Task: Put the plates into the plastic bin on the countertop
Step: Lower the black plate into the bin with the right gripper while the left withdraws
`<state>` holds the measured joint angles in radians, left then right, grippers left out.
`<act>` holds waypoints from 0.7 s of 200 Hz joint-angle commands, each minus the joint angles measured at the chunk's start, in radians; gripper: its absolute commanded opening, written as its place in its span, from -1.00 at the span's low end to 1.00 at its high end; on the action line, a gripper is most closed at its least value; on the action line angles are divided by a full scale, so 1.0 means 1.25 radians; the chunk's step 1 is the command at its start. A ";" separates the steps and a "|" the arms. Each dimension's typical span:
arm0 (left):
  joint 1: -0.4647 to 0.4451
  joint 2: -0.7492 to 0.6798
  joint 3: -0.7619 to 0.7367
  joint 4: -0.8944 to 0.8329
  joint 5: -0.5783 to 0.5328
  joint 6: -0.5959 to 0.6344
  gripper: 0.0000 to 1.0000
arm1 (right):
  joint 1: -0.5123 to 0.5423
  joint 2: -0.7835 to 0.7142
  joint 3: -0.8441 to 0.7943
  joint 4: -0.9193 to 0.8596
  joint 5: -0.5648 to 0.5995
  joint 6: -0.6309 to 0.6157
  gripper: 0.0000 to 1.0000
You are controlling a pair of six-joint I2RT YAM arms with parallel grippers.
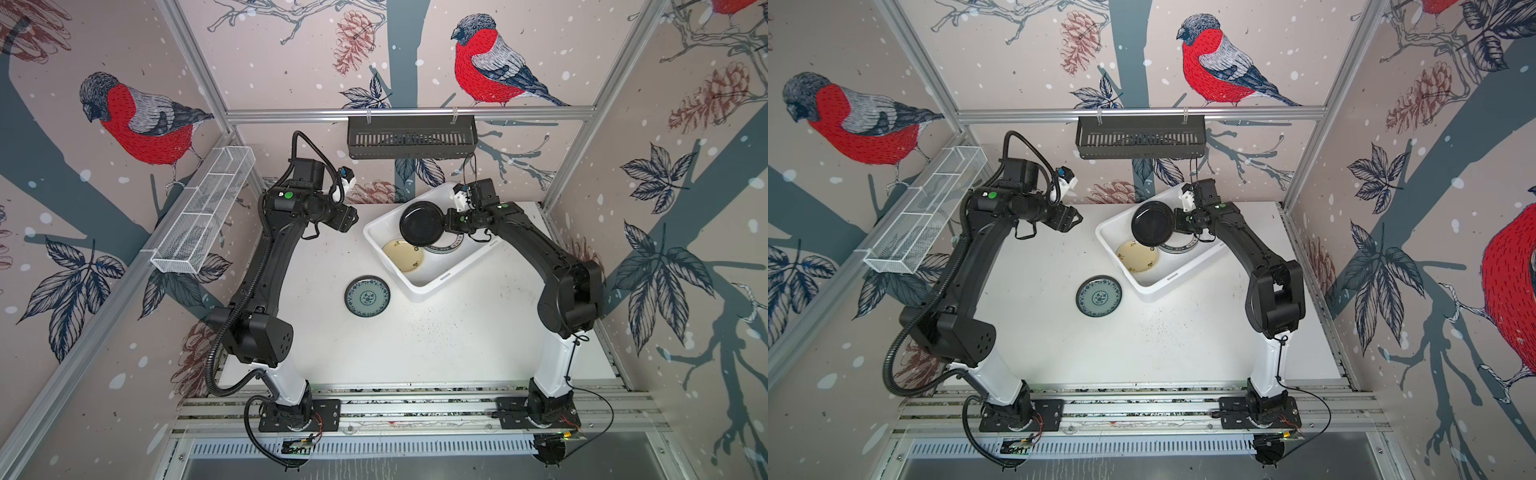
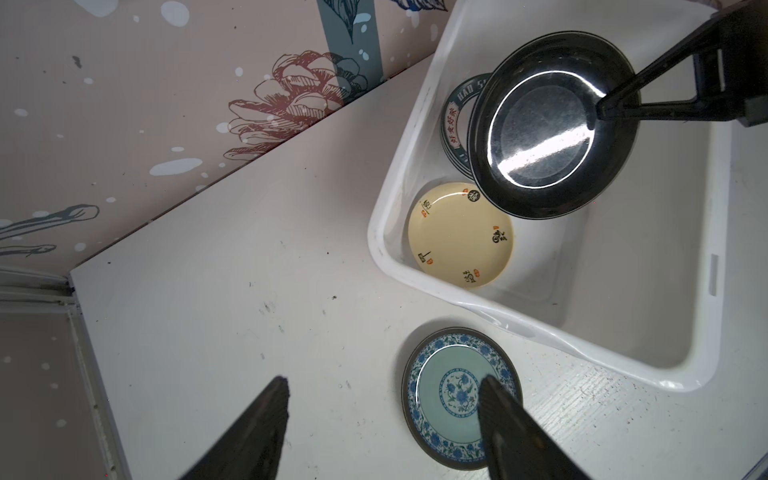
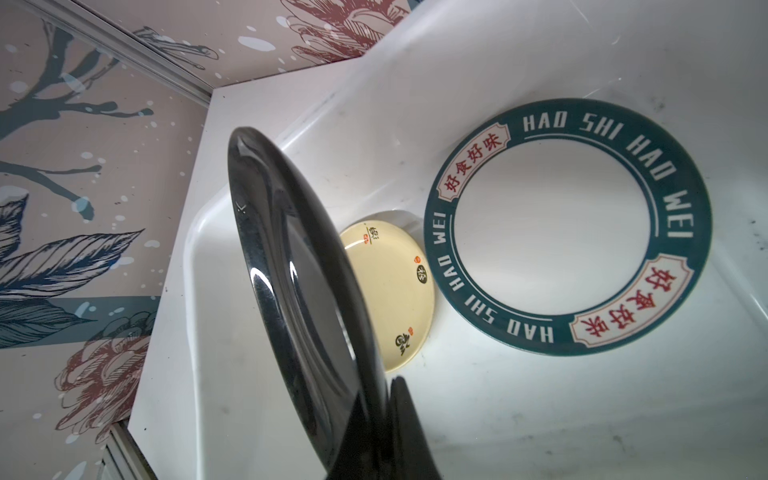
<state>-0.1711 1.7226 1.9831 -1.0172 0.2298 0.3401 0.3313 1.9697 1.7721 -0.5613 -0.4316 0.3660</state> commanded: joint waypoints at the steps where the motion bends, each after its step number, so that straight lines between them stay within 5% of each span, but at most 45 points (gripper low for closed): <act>1: 0.000 -0.016 0.010 -0.048 -0.099 0.016 0.45 | -0.007 0.021 0.036 -0.035 0.013 -0.051 -0.93; 57: 0.001 -0.132 -0.148 0.087 -0.132 0.058 0.46 | -0.011 0.086 0.121 -0.128 -0.002 -0.088 -0.92; 118: 0.002 -0.114 -0.163 0.217 -0.223 0.137 0.45 | -0.002 0.173 0.237 -0.230 -0.034 -0.048 -0.92; 140: 0.005 -0.099 -0.151 0.230 -0.194 0.120 0.44 | 0.007 0.192 0.248 -0.233 -0.044 -0.021 -0.91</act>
<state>-0.1688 1.5852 1.7832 -0.8146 -0.0063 0.4725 0.3290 2.1906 2.0624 -0.8215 -0.4545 0.2932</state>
